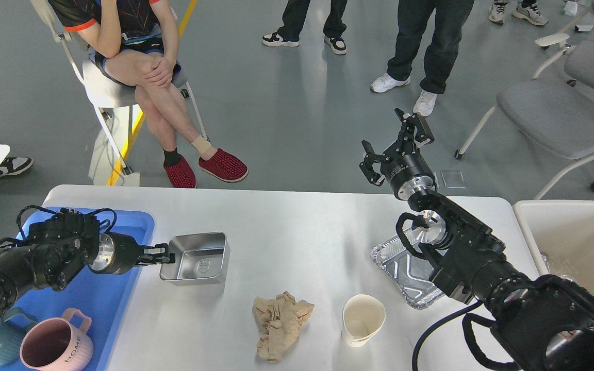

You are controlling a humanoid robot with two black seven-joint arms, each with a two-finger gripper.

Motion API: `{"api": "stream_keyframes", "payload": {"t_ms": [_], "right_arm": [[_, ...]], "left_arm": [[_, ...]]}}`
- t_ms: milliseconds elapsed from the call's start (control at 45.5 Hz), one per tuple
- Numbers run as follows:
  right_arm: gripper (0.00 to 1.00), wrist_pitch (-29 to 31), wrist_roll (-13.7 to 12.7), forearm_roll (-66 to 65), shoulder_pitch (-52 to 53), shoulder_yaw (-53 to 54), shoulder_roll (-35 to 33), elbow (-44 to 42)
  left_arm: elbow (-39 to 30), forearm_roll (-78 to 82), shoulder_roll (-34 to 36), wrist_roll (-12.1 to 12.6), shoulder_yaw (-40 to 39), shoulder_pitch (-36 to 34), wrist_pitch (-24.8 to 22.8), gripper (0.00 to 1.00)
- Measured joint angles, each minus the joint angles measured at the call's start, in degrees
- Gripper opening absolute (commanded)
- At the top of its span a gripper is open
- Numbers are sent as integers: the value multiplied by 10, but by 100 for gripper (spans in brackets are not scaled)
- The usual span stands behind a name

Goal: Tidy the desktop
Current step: 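Grasp the edge of the silver metal box with the left gripper, then lift the silver box and carry it over the blue basin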

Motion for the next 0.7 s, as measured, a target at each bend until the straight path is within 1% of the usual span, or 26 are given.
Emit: {"api": "stream_keyframes", "payload": {"t_ms": [176,307,461,593,703], "right_arm": [[100,0,0,0,2,0,0,0],[100,0,0,0,2,0,0,1],[100,0,0,0,-1,0,0,1],[100,0,0,0,-2,0,0,0],[100,0,0,0,-2,0,0,0]], "left_arm": [[5,1,0,-2,9,-5,-2,0],[6,3,4,-15,19,-14,-8,0],[6,3,13,-27,31,-44,-21,0],[7,3,28,-29,39,-73,-38,0],[7,4,47,-32,64,-99,-55,0]]}}
